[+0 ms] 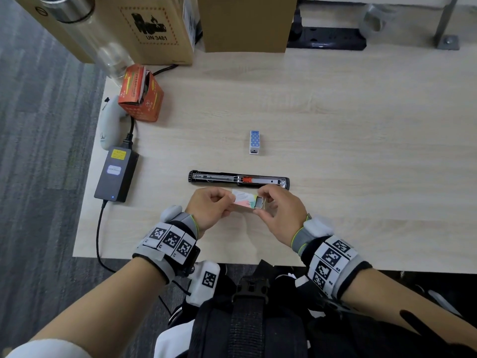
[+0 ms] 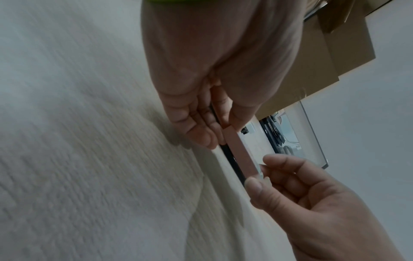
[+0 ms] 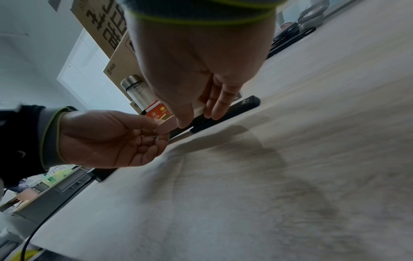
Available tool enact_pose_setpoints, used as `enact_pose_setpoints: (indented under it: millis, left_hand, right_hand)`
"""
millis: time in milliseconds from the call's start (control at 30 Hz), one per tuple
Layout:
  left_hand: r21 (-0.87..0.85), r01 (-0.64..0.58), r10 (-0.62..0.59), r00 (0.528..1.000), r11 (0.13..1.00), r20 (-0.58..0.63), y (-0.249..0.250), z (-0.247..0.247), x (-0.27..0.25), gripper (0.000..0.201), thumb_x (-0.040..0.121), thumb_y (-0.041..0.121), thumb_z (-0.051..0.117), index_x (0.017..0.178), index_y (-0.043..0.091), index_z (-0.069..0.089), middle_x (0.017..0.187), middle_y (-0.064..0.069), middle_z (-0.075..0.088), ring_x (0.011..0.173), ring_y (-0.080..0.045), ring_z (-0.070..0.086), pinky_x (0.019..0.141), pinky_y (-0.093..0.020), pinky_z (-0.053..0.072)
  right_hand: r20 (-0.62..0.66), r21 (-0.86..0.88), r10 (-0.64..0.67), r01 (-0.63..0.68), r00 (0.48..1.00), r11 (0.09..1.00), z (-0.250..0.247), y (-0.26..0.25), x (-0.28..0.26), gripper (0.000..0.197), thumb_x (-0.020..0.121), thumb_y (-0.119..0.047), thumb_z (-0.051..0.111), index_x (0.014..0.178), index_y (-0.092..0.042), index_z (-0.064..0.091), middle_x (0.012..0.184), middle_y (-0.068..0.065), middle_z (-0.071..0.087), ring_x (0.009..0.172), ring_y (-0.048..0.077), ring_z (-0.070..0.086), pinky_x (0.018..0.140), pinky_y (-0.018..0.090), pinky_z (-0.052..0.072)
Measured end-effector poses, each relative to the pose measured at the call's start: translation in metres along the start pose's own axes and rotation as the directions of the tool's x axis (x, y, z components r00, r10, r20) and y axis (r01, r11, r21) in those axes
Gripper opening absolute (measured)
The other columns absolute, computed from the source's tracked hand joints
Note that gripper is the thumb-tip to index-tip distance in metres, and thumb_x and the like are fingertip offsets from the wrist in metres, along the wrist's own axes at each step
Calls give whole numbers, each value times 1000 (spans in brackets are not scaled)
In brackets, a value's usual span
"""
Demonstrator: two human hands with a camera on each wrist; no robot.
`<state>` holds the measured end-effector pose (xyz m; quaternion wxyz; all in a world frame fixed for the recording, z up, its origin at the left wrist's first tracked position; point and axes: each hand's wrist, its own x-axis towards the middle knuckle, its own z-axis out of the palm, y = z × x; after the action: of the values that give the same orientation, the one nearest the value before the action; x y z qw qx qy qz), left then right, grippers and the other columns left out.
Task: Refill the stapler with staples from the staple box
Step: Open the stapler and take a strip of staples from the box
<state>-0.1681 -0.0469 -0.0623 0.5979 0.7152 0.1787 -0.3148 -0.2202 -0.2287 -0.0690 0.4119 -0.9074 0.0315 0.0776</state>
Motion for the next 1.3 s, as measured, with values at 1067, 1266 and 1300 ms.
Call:
enact_pose_setpoints:
  millis: [1067,1266,1300]
  left_hand:
    - [837,-482,459,824,258,333,-9,10,3,37,73,28,72,107,19,62,106,-7,61,100,-32,50,80,-40,38]
    - [795,-509,461,822,329,335,-15,6,7,36,73,25,73,105,14,62,103,-11,60,96,-34,50,78,-46,46]
    - [793,-511,463,820,332,335,-15,6,8,36,73,24,73,105,14,62,103,-11,60,96,-34,50,79,-46,46]
  right_hand:
    - [36,-122,11,-7,999,993,14,11,-1,34,73,-9,72,103,-18,60,98,-1,65,97,22,49,74,34,46]
    - [16,-144,-8,10,1000,990,15,13,-1,35,72,-7,73,102,-17,60,98,0,64,95,23,50,74,34,46]
    - [15,-146,-7,9,1000,989,15,13,-1,35,71,-6,73,102,-17,60,98,0,64,96,23,50,75,34,46]
